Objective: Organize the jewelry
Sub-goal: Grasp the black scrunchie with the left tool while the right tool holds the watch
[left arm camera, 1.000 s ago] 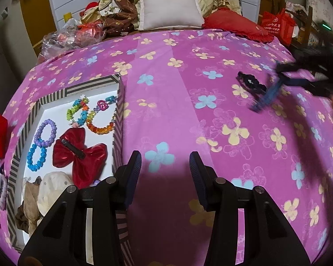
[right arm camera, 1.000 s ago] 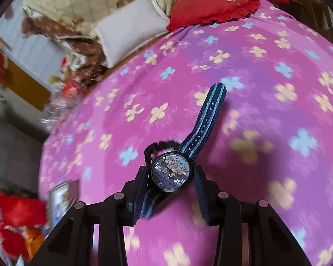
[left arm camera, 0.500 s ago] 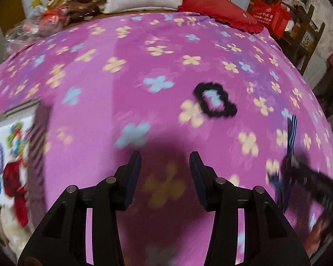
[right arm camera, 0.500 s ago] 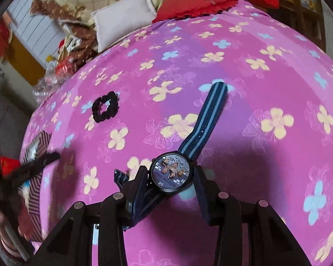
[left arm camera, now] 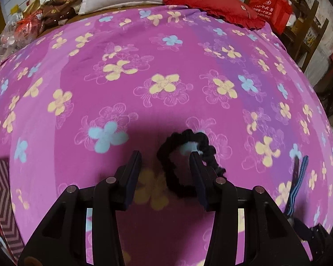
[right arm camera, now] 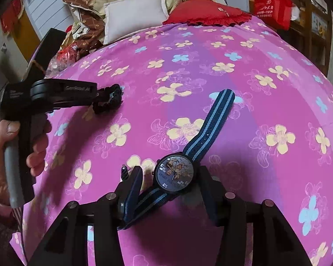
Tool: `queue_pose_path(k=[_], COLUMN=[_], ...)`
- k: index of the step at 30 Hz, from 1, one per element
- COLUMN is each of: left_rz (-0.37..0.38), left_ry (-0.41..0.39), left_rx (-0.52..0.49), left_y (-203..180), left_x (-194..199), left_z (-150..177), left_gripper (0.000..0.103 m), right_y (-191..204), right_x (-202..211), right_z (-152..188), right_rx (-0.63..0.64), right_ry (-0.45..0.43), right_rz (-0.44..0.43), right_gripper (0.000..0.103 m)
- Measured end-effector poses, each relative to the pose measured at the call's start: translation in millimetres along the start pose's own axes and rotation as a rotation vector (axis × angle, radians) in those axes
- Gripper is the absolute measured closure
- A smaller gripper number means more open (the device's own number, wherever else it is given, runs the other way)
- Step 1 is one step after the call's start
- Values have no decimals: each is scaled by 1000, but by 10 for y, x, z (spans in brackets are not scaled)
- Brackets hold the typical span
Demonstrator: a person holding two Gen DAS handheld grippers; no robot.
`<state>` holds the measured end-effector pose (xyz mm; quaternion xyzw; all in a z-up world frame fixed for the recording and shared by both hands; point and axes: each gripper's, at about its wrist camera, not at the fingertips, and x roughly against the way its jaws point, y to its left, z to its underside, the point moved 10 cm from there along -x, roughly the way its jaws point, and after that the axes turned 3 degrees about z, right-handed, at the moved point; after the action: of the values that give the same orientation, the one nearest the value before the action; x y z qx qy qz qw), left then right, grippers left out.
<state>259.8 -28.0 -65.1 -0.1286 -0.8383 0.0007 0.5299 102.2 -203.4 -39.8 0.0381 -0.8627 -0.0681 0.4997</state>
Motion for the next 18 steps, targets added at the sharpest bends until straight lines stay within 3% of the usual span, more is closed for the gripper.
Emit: queue_pose_path(k=[4,6,7,11,18], left_rz=[-52,-46,-42,-44,-6], left_ry=[-19,-26,-15,-13,-103], left_rx=[-26,-37,-31,-43,-39], left_y=[-45,-97,-104,-151,-72], left_x=[-30,-12,-19,95,815], left_z=[-8,17,29,105,298], left_gripper=[65,97,98,100,100], right_y=[35,55,66,66,168], right_x=[-9,-18,-21,-18,109], right_z=[25,33,34,24,-7], right_rx=[32,58,74,65,11], right_ry=[-16,-28,-38,-51,-85], right_rz=[51,81,104,95,-21], right_gripper=[54,55,61,61,62])
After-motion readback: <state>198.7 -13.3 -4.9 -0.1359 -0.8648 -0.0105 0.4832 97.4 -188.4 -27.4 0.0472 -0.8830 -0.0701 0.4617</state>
